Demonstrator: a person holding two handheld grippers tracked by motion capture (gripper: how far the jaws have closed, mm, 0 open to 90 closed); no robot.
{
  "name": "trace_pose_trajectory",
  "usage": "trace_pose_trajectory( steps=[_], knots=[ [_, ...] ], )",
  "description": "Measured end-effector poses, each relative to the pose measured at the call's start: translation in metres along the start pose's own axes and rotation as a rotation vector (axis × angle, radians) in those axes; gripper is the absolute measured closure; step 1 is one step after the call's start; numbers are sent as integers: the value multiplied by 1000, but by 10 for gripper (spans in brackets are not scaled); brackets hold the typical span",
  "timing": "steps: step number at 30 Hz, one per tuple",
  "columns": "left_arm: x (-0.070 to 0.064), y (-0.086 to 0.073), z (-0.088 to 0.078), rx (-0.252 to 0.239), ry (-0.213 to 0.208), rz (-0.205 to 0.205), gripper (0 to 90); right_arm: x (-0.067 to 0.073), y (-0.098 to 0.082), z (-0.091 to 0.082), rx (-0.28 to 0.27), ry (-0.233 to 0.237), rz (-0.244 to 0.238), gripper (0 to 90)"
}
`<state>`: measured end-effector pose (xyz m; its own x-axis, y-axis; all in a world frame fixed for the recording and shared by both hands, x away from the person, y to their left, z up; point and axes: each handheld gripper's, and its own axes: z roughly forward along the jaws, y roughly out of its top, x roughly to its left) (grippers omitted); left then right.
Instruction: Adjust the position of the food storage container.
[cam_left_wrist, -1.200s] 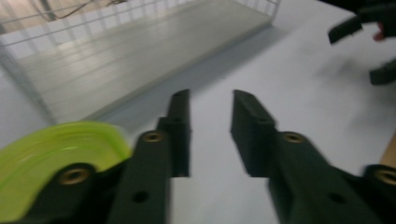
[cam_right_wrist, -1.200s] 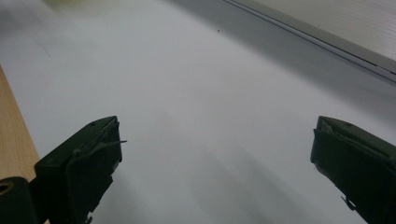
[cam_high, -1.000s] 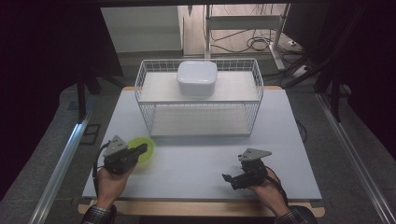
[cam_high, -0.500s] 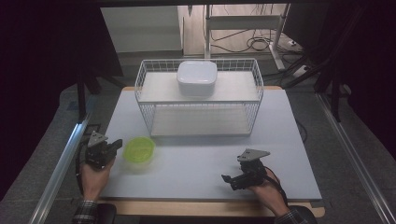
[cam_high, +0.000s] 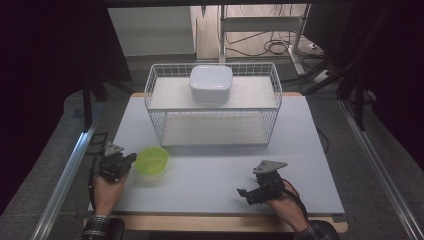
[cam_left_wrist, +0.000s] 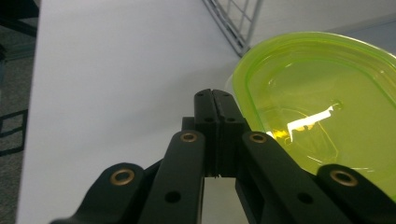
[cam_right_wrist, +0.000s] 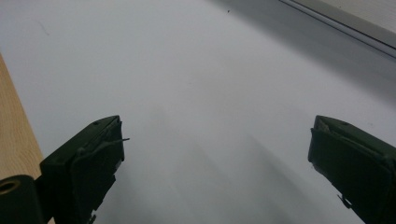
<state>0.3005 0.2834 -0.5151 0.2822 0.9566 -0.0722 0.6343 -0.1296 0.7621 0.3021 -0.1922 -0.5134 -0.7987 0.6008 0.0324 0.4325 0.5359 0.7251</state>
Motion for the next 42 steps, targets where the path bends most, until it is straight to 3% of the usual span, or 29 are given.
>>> trace_pose_trajectory(
  steps=[17, 24, 29, 36, 42],
  knots=[
    [-45, 5, 10, 9, -152, 43, 896, 1, 0, 2, 14, 3, -6, 38],
    [-45, 5, 12, 10, -206, 11, 896, 1, -1, 2, 18, 3, -7, 38],
    [-39, 2, 16, 39, -213, -18, 895, 1, -1, 2, 18, 4, -7, 38],
    [-52, 0, 26, 104, -254, 43, 895, 1, -1, 3, 21, 7, -7, 38],
    [-67, 0, 31, 124, -297, 62, 896, 1, -1, 4, 23, 7, -5, 38]
  ],
)
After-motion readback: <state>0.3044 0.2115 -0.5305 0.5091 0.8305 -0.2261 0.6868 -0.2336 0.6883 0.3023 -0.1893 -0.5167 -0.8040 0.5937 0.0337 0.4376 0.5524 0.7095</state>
